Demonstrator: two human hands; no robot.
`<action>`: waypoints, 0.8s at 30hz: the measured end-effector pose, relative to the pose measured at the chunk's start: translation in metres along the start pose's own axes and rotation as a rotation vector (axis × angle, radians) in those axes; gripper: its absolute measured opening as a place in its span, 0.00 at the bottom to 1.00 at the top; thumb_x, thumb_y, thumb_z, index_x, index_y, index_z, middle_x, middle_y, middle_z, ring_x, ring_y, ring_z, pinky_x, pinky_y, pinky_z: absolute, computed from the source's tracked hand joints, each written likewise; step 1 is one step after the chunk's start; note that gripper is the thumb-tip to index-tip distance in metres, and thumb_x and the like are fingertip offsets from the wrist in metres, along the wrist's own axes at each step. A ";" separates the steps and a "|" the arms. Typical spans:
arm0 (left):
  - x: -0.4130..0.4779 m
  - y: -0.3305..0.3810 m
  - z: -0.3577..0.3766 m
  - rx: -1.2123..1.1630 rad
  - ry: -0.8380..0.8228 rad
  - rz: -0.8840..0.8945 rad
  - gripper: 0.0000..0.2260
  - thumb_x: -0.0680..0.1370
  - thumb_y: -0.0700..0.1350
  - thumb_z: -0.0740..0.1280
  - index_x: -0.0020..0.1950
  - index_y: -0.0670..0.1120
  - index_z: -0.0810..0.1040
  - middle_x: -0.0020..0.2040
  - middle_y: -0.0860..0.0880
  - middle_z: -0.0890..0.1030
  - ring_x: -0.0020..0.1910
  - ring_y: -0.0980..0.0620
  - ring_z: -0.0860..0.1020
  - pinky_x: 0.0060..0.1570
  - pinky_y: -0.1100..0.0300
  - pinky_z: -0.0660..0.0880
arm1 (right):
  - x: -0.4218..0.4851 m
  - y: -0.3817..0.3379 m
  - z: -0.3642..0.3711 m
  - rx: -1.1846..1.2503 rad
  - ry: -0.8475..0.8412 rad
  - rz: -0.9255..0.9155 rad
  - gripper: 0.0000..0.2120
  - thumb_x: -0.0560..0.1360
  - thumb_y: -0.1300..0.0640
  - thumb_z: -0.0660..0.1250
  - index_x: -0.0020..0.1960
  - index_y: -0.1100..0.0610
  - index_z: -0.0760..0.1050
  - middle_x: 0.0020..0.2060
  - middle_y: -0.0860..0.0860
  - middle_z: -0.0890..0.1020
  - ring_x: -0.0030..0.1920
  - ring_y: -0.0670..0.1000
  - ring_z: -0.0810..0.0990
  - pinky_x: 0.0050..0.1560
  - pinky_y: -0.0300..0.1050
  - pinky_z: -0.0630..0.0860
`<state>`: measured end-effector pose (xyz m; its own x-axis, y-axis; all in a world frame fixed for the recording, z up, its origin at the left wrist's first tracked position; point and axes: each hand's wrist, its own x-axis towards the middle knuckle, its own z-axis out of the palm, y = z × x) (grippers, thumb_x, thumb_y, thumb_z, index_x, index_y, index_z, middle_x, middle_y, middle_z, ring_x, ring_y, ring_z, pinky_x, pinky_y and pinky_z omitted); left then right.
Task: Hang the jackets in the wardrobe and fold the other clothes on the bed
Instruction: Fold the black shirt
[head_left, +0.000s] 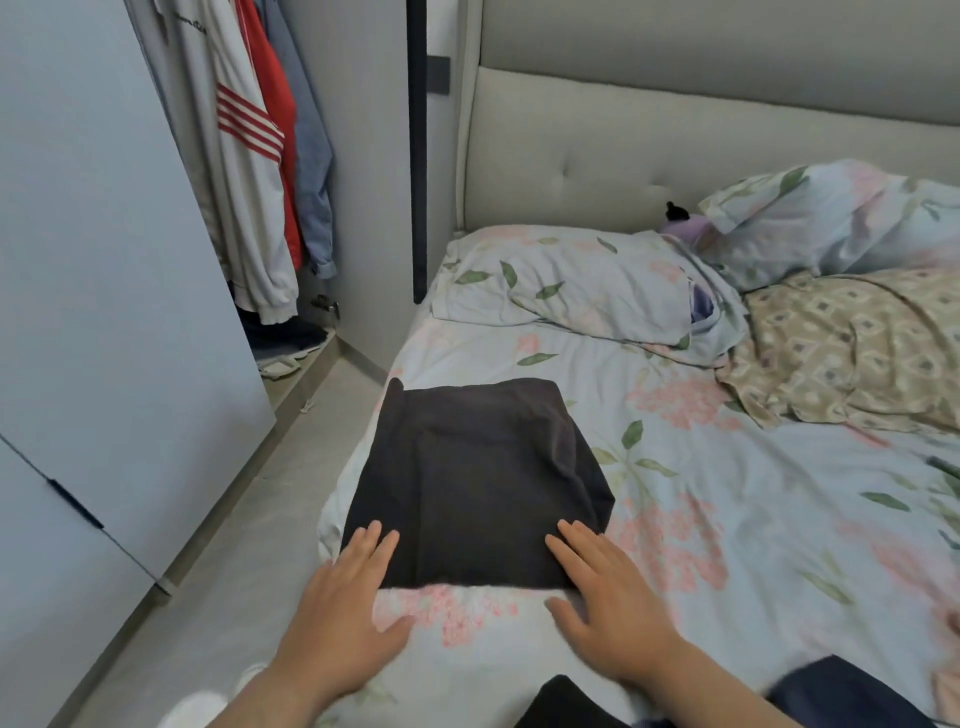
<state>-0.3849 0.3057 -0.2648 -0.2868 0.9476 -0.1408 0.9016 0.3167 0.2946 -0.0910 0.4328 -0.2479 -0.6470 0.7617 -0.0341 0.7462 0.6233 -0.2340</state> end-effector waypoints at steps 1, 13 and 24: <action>0.001 0.005 -0.004 -0.002 0.028 -0.011 0.38 0.73 0.65 0.59 0.78 0.62 0.43 0.80 0.57 0.40 0.79 0.54 0.42 0.76 0.50 0.47 | 0.002 0.000 -0.001 0.000 -0.004 0.003 0.29 0.79 0.41 0.53 0.79 0.44 0.56 0.78 0.40 0.51 0.78 0.41 0.46 0.75 0.36 0.37; -0.009 0.027 -0.117 -0.041 -0.147 0.121 0.10 0.75 0.44 0.67 0.38 0.57 0.72 0.43 0.57 0.77 0.46 0.54 0.76 0.41 0.60 0.68 | 0.001 -0.032 -0.101 0.215 -0.151 0.117 0.13 0.73 0.61 0.59 0.50 0.47 0.77 0.47 0.48 0.81 0.46 0.51 0.78 0.46 0.44 0.75; -0.072 0.034 -0.168 -0.643 -0.502 -0.091 0.06 0.79 0.41 0.66 0.44 0.43 0.80 0.43 0.48 0.82 0.43 0.51 0.80 0.43 0.61 0.74 | -0.041 -0.034 -0.137 0.880 -0.093 0.303 0.07 0.69 0.57 0.66 0.41 0.59 0.81 0.37 0.53 0.82 0.38 0.53 0.80 0.37 0.46 0.76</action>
<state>-0.3881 0.2557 -0.0863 -0.0338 0.8335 -0.5515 0.4758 0.4987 0.7245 -0.0685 0.4048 -0.1054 -0.4831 0.8287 -0.2827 0.5221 0.0135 -0.8528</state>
